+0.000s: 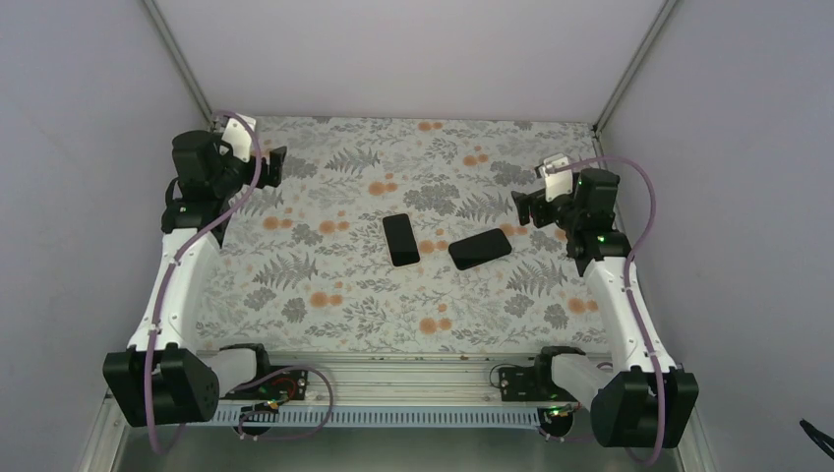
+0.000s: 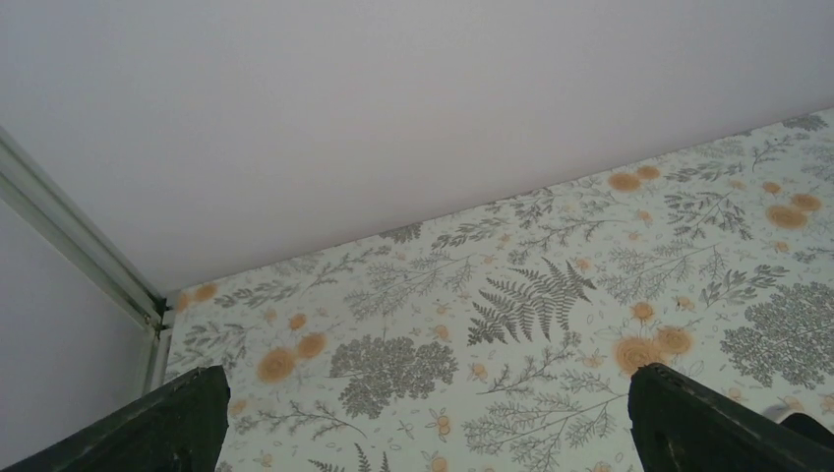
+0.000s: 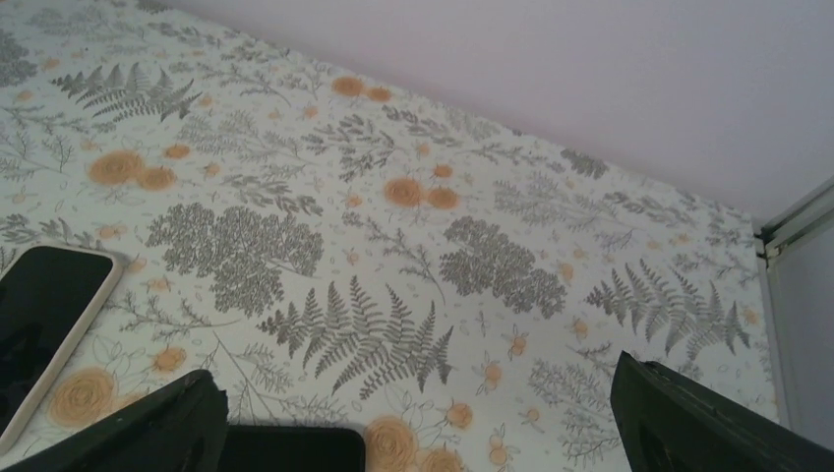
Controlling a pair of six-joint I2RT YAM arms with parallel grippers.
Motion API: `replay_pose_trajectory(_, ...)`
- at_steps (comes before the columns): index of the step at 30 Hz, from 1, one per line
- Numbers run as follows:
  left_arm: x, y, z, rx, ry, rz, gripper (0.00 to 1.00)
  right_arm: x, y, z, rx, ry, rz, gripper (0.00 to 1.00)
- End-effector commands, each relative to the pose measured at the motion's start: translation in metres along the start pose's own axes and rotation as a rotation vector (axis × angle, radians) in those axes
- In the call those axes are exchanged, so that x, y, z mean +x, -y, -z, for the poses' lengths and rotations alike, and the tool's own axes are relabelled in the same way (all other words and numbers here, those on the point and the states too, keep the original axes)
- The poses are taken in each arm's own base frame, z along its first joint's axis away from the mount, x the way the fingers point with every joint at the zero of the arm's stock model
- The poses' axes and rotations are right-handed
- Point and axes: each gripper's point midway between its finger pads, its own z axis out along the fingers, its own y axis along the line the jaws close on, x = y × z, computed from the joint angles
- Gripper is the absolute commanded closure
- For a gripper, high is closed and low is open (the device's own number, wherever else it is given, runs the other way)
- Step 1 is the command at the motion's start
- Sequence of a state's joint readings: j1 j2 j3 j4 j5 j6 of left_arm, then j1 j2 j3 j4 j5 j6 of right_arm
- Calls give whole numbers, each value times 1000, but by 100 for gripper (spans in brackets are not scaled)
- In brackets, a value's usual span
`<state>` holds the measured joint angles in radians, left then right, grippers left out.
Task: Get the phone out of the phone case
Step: Adjust the phone at the center of the board.
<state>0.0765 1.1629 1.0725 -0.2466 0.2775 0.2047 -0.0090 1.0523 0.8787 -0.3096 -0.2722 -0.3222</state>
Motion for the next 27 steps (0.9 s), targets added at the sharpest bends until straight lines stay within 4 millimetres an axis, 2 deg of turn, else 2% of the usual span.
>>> replay_pose_trajectory(1, 3, 3, 11, 3, -15, 12, 0, 9, 0, 3, -3, -47, -3, 0)
replay_pose_trajectory(4, 6, 5, 9, 26, -49, 8, 0, 21, -7, 2, -40, -95, 44, 0)
replay_pose_trajectory(6, 8, 8, 7, 44, -59, -4, 0, 38, -17, 0, -102, -161, 92, 0)
replay_pose_trajectory(8, 9, 12, 8, 66, -56, -18, 0, 63, -32, -2, -185, -274, 140, 1)
replay_pose_trajectory(11, 12, 18, 6, 100, -59, -26, 0, 101, -47, -5, -235, -431, 207, 18)
replay_pose_trajectory(12, 13, 18, 6, 104, -61, -27, 0, 112, -48, -6, -224, -475, 235, 27)
replay_pose_trajectory(13, 15, 18, 5, 105, -66, -26, 0, 121, -52, -8, -227, -505, 258, 41)
replay_pose_trajectory(14, 15, 18, 5, 105, -69, -26, 0, 129, -56, -9, -232, -534, 274, 60)
replay_pose_trajectory(15, 17, 19, 4, 108, -71, -29, 0, 136, -59, -11, -233, -561, 284, 83)
replay_pose_trajectory(16, 17, 19, 4, 108, -72, -33, 0, 142, -64, -13, -241, -585, 289, 96)
replay_pose_trajectory(20, 20, 22, 4, 127, -76, -43, 0, 166, -100, -15, -360, -669, 353, 97)
replay_pose_trajectory(27, 23, 23, 4, 134, -86, -50, 0, 192, -151, -18, -510, -768, 447, 97)
